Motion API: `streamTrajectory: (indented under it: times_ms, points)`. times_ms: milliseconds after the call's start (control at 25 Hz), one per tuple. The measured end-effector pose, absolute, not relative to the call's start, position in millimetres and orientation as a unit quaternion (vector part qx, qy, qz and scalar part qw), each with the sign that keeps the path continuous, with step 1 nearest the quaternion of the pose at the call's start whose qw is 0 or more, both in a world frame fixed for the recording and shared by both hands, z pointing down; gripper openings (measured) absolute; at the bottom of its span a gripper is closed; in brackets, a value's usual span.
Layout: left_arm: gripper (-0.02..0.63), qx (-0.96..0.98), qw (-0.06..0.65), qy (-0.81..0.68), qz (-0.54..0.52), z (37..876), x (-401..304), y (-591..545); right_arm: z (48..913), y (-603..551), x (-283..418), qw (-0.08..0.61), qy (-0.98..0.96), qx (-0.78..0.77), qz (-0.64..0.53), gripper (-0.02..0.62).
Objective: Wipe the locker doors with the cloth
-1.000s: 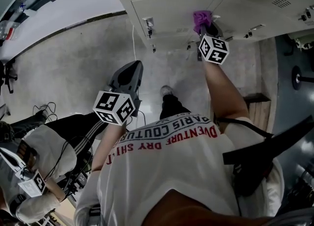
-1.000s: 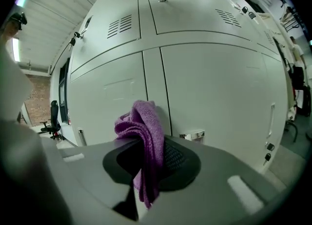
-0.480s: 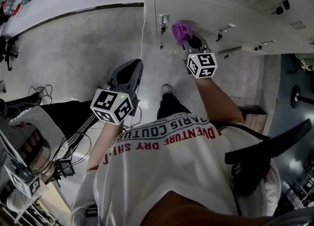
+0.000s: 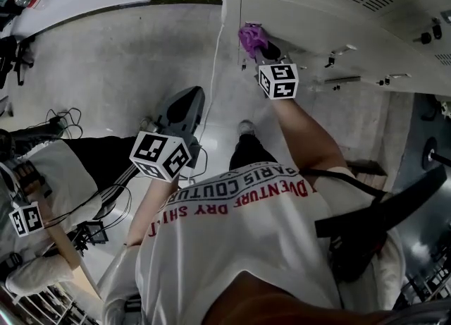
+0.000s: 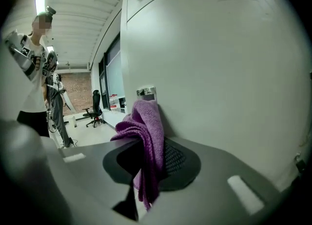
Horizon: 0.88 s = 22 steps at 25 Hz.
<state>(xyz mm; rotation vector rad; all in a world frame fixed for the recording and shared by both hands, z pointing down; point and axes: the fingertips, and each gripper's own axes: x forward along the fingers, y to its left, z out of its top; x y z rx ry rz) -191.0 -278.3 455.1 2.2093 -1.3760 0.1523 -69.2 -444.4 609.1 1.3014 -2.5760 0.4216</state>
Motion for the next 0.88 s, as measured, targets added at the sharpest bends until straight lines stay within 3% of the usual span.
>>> streamTrajectory:
  times_ms: [520, 880]
  points:
    - [-0.002, 0.828, 0.265, -0.488, 0.074, 461, -173, -286, 614, -454, -60, 0.12, -0.873, 0.45, 0.142, 0.051]
    - [-0.002, 0.849, 0.268, -0.447, 0.082, 469, -131, -294, 606, -453, -4, 0.11, -0.858, 0.482, 0.137, 0.051]
